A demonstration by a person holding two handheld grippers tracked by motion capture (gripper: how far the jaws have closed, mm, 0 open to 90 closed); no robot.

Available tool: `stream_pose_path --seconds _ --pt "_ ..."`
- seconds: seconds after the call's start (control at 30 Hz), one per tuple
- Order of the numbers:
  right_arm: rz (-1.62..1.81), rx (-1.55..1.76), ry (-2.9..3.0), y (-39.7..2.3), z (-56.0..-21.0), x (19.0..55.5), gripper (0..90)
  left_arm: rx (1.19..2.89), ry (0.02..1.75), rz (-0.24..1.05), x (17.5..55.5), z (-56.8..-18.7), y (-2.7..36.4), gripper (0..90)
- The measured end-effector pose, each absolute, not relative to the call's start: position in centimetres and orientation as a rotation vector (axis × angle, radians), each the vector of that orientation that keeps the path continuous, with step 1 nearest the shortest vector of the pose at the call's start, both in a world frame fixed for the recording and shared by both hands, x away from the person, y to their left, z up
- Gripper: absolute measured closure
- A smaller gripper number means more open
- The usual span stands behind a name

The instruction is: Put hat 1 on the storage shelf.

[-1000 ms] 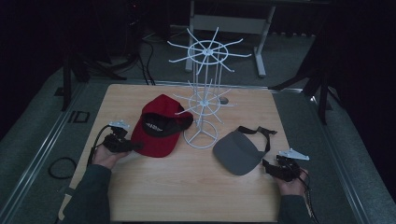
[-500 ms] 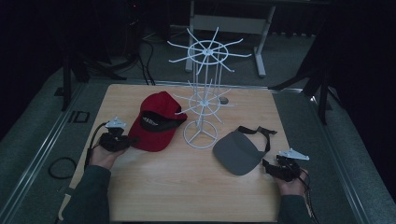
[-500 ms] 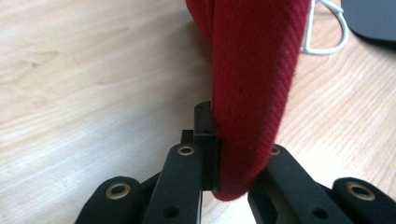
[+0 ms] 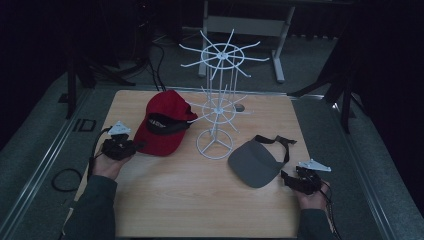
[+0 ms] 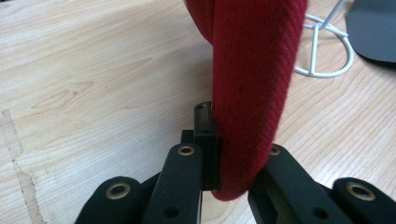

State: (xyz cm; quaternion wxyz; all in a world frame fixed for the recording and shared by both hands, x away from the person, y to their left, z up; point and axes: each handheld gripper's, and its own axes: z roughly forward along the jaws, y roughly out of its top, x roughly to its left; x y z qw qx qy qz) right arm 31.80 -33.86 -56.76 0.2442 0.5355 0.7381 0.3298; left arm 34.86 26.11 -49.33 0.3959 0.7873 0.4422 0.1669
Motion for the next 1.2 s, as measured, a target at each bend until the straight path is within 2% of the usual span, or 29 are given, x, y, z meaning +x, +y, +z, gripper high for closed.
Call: stream_pose_path --seconds 1.2 --pt "0.901 1.463 2.016 -33.9 -56.8 31.8 32.5 1.845 1.118 0.605 35.1 -43.4 27.4 86.0"
